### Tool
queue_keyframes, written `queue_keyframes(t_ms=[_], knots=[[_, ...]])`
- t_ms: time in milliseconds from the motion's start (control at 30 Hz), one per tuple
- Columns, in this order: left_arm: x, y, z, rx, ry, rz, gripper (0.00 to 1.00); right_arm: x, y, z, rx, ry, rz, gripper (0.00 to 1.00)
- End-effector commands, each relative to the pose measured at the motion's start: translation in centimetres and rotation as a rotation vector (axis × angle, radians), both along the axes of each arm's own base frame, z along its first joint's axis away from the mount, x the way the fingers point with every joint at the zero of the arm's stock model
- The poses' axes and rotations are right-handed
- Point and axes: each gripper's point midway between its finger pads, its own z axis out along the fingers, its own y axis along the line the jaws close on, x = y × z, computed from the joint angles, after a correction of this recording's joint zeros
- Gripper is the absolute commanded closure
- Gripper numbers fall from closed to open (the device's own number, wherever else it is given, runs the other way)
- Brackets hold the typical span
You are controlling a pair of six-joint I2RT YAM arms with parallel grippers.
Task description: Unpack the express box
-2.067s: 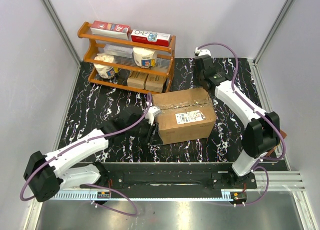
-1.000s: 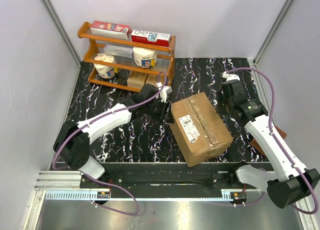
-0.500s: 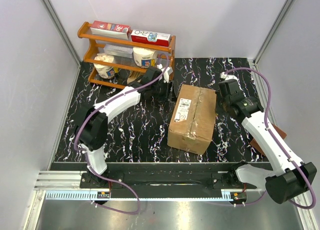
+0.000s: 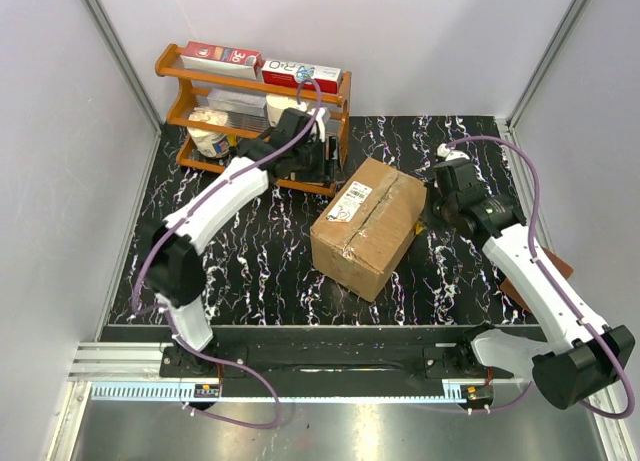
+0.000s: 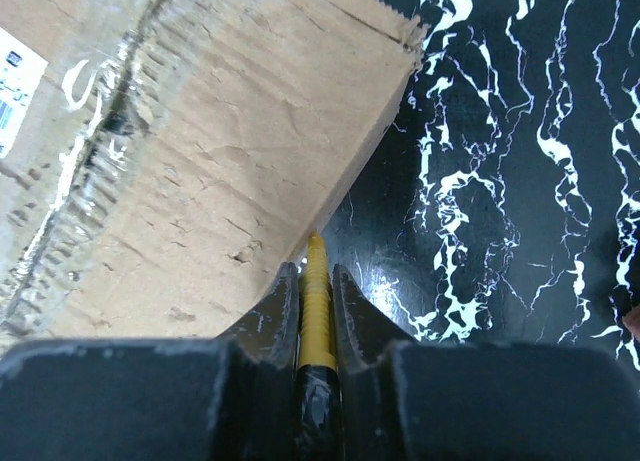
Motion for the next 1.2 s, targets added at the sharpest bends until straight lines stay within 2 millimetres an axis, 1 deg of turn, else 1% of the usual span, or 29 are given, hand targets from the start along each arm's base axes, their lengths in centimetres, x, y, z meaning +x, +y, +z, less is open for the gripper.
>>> queue_keyframes(t_ms=[0, 33, 67, 133, 167, 200, 233, 267, 300, 333, 367, 400, 433, 467, 500, 533, 567, 633, 667, 700, 733, 767, 867, 900, 967, 1000, 1100, 1133, 1167], knots=[[-3.4, 4.4, 5.0, 0.013, -0.067, 0.054, 0.31, 0.9, -0.7, 5.9, 0.017, -0.181, -0.044, 1.00], [-4.5, 5.1, 5.2, -0.002, -0.069, 0.046, 0.30, 0.9, -1.0, 6.7, 0.011, -0.204, -0.041, 1.00], [-4.8, 5.3, 5.5, -0.036, -0.075, 0.030, 0.28, 0.9, -1.1, 8.0, -0.002, -0.239, -0.025, 1.00], [-6.2, 6.2, 5.5, -0.056, -0.089, 0.009, 0.24, 0.9, -1.5, 9.3, -0.024, -0.270, -0.019, 1.00], [-6.7, 6.1, 5.8, -0.081, -0.100, -0.015, 0.23, 1.0, -1.7, 10.7, -0.030, -0.301, -0.007, 1.00], [-7.1, 6.2, 5.8, -0.089, -0.107, -0.031, 0.23, 0.9, -1.3, 11.2, -0.021, -0.309, 0.017, 1.00], [-8.0, 6.5, 5.2, -0.088, -0.103, -0.043, 0.21, 0.8, -1.0, 11.8, -0.012, -0.322, 0.041, 1.00], [-8.4, 6.4, 5.2, -0.110, -0.104, -0.063, 0.21, 0.7, -0.7, 12.7, -0.003, -0.349, 0.070, 1.00], [-8.8, 6.4, 4.9, -0.118, -0.098, -0.073, 0.21, 0.6, 0.6, 13.4, 0.038, -0.371, 0.132, 1.00], [-9.6, 6.6, 4.0, -0.128, -0.072, -0.072, 0.21, 0.3, 1.3, 14.1, 0.062, -0.394, 0.178, 1.00], [-9.7, 6.5, 3.9, -0.154, -0.066, -0.074, 0.21, 0.2, 1.9, 14.0, 0.075, -0.404, 0.226, 1.00], [-10.0, 6.4, 3.6, -0.176, -0.054, -0.076, 0.21, -0.2, 3.6, 15.0, 0.136, -0.442, 0.312, 1.00], [-10.6, 6.4, 2.6, -0.204, -0.011, -0.066, 0.21, -0.8, 4.4, 15.5, 0.165, -0.463, 0.361, 1.00], [-10.7, 5.9, 3.1, -0.257, -0.012, -0.089, 0.21, -1.1, 5.1, 15.3, 0.188, -0.465, 0.402, 1.00], [-10.9, 5.6, 3.1, -0.287, -0.003, -0.092, 0.21, -1.5, 6.4, 16.1, 0.235, -0.500, 0.469, 1.00], [-11.4, 5.4, 2.5, -0.316, 0.027, -0.085, 0.22, -2.1, 6.9, 16.5, 0.254, -0.520, 0.503, 1.00], [-11.3, 5.0, 3.0, -0.350, 0.013, -0.095, 0.22, -2.5, 7.7, 16.0, 0.267, -0.518, 0.540, 1.00], [-11.5, 4.7, 2.7, -0.387, 0.038, -0.086, 0.23, -3.2, 8.9, 16.7, 0.292, -0.567, 0.595, 1.00], [-11.3, 4.5, 3.0, -0.403, 0.029, -0.086, 0.23, -3.9, 10.0, 16.1, 0.294, -0.563, 0.644, 1.00], [-11.3, 4.4, 3.0, -0.415, 0.035, -0.083, 0.23, -3.9, 10.5, 16.2, 0.288, -0.578, 0.653, 1.00], [-11.3, 4.3, 2.8, -0.419, 0.040, -0.083, 0.24, -4.0, 11.0, 15.9, 0.282, -0.574, 0.667, 1.00], [-11.3, 4.2, 3.0, -0.426, 0.040, -0.088, 0.24, -4.7, 12.1, 15.5, 0.281, -0.567, 0.707, 1.00], [-11.4, 3.8, 2.7, -0.436, 0.065, -0.107, 0.28, -4.6, 13.5, 14.1, 0.263, -0.537, 0.733, 1.00], [-11.4, 3.7, 2.6, -0.437, 0.071, -0.116, 0.39, -4.8, 14.3, 13.9, 0.261, -0.538, 0.749, 1.00], [-11.8, 3.6, 1.6, -0.422, 0.104, -0.136, 0.44, -4.9, 14.9, 13.3, 0.245, -0.537, 0.759, 1.00], [-11.9, 3.7, 1.2, -0.403, 0.104, -0.142, 0.46, -5.0, 15.6, 13.0, 0.238, -0.534, 0.773, 1.00], [-12.0, 4.2, -0.6, -0.342, 0.139, -0.140, 0.53, -4.8, 16.2, 12.4, 0.203, -0.531, 0.777, 1.00], [-12.1, 4.2, -0.9, -0.336, 0.146, -0.143, 0.60, -5.0, 16.5, 12.3, 0.196, -0.530, 0.787, 1.00], [-12.2, 4.2, -1.1, -0.336, 0.153, -0.147, 0.61, -5.0, 16.7, 12.2, 0.188, -0.533, 0.792, 1.00]])
